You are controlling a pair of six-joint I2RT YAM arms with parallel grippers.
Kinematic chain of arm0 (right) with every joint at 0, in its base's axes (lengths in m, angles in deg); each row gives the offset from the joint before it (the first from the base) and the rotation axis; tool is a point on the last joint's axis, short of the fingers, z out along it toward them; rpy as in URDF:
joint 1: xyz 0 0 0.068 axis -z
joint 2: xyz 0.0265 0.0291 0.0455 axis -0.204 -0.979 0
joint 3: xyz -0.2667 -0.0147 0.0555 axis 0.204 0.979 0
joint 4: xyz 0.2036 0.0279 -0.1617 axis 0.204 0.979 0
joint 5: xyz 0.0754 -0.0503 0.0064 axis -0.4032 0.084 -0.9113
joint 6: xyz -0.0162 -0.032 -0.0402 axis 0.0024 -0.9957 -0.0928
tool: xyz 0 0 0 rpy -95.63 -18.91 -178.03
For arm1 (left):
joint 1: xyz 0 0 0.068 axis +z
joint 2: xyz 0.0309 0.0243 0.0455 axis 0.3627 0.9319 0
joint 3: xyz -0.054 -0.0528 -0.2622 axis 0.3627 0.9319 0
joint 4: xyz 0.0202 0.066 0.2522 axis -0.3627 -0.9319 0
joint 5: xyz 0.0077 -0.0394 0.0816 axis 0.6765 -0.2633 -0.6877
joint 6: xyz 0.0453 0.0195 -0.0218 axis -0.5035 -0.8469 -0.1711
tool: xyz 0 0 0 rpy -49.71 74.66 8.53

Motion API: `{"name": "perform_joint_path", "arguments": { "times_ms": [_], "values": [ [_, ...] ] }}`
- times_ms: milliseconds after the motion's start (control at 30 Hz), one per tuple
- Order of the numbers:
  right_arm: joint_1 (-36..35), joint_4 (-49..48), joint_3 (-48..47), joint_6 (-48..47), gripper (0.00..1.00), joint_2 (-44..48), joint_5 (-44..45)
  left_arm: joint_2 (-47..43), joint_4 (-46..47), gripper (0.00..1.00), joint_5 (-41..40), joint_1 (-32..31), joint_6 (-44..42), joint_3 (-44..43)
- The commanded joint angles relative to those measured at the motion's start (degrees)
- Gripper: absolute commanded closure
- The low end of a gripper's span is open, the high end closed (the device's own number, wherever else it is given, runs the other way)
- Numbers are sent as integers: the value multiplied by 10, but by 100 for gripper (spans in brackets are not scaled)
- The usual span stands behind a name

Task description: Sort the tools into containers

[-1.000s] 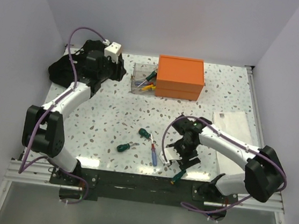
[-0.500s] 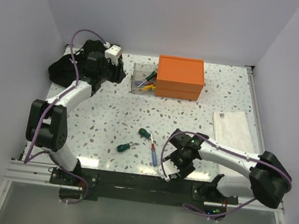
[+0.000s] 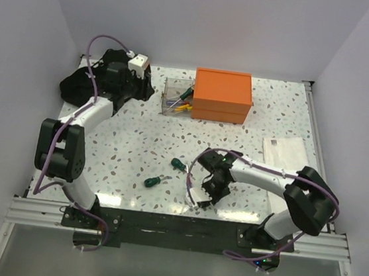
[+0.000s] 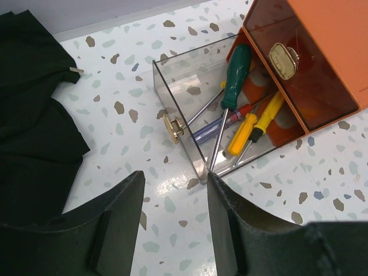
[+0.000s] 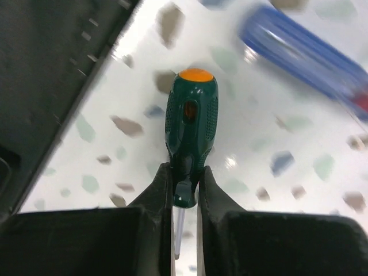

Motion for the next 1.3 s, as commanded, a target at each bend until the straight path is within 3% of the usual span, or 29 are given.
{"name": "perform_joint_path", "arguments": {
  "times_ms": [0, 167, 233, 300, 333, 367, 400, 433, 500, 533, 800, 1067, 1267],
  "values": [
    [88, 91, -163, 8, 100, -32, 7, -4, -8, 48, 16, 10, 4, -55],
    [134, 247, -529, 111, 100, -167, -107, -33, -36, 48, 13, 17, -3, -58],
    [143, 269, -694, 168, 100, -257, -147, -47, -58, 48, 8, 21, -14, -54],
    [147, 258, -792, 273, 100, -336, -182, -58, -82, 48, -2, 22, -22, -54],
    [147, 203, -847, 314, 100, -350, -184, -62, -88, 48, -7, 26, -38, -53],
    [149, 149, -848, 413, 100, -355, -179, -64, -100, 48, -13, 26, -43, -53],
    [151, 93, -838, 455, 100, -352, -157, -69, -105, 48, -17, 28, -51, -53],
    [153, -22, -807, 498, 100, -344, -134, -72, -111, 48, -23, 30, -53, -53],
    [155, -114, -789, 587, 100, -340, -68, -81, -124, 48, -36, 33, -57, -53],
    [159, -179, -776, 604, 100, -344, -24, -85, -128, 48, -43, 34, -57, -52],
    [173, -400, -723, 633, 100, -376, 78, -109, -124, 47, -48, 35, -52, -32],
    [173, -449, -743, 669, 100, -452, 120, -81, -127, 48, -30, 29, -35, -57],
    [170, -442, -706, 640, 100, -460, 136, -80, -127, 48, -24, 19, -30, -51]
  ]
}}
